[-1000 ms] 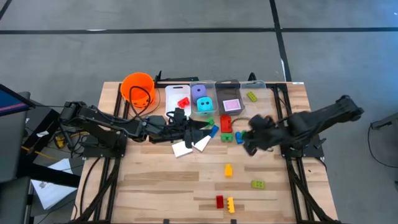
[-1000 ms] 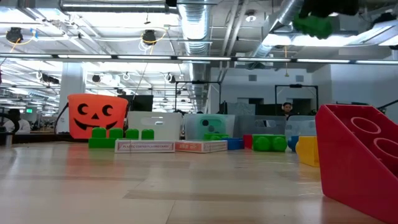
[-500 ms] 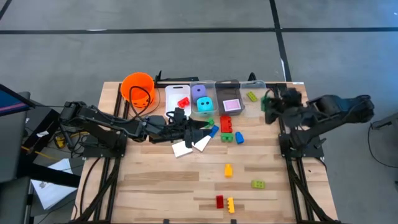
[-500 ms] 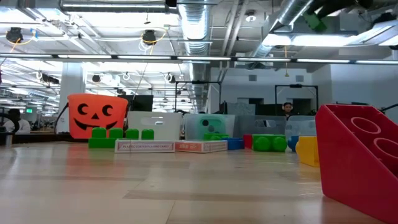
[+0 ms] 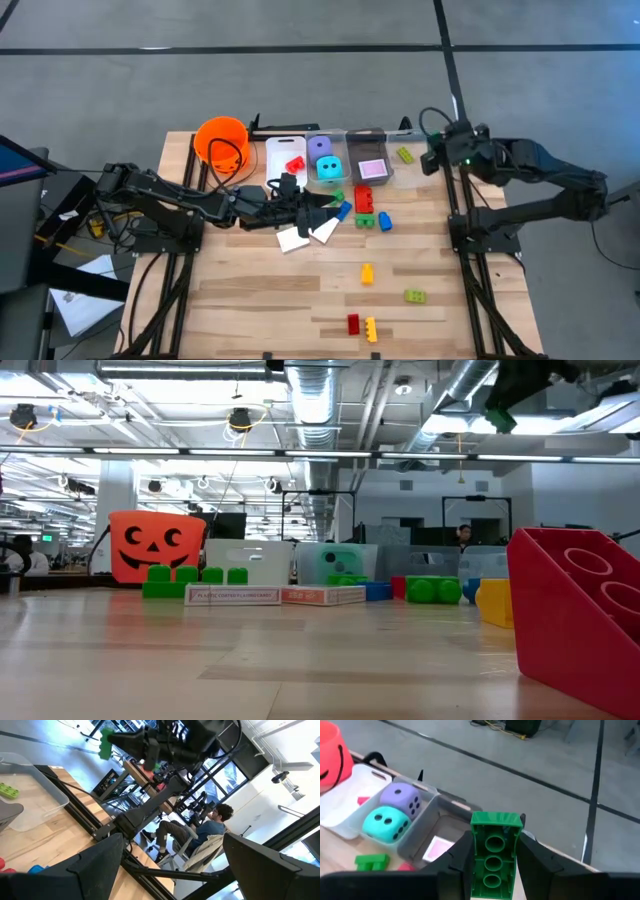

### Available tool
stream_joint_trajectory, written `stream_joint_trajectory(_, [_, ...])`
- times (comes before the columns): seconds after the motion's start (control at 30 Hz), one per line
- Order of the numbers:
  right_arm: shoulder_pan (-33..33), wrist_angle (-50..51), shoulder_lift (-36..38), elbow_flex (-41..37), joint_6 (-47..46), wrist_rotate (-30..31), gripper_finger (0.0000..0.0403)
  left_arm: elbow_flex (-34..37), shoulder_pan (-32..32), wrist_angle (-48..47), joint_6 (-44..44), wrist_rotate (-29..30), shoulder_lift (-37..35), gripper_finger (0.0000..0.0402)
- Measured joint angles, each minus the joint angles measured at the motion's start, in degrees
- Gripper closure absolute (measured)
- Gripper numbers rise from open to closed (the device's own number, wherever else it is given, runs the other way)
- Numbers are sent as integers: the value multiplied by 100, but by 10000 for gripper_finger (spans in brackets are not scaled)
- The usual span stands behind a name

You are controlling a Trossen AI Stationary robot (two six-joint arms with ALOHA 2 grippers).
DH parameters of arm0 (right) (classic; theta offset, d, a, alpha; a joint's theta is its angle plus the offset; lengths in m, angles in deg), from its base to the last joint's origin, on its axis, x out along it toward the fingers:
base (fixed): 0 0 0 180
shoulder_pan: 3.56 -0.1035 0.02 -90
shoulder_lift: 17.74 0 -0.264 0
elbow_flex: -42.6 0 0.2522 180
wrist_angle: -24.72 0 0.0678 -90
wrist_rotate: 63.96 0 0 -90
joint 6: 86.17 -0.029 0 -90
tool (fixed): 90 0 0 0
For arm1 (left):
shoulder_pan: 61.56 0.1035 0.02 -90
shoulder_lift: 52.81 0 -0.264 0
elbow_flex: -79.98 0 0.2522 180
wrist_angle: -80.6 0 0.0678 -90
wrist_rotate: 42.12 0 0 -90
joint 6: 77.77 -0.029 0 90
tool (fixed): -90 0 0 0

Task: Pick & Place Toys
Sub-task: Put the dark green game piece into the right transparent bin

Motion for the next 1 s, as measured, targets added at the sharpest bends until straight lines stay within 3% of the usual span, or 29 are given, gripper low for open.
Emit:
stream_joint_trajectory(0.27, [1008, -500, -474, 0, 933, -660, 289, 0, -1, 0, 2, -1, 0, 64])
stream_joint_trajectory(0.63, [2433, -873, -1724, -2, 1842, -1489, 289, 0, -16, -2, 144, -7, 0, 64])
stream_joint_trajectory(1.0, [3409, -910, -2812, -2, 1974, -2593, 282, 0, 23, -2, 470, -22, 0, 64])
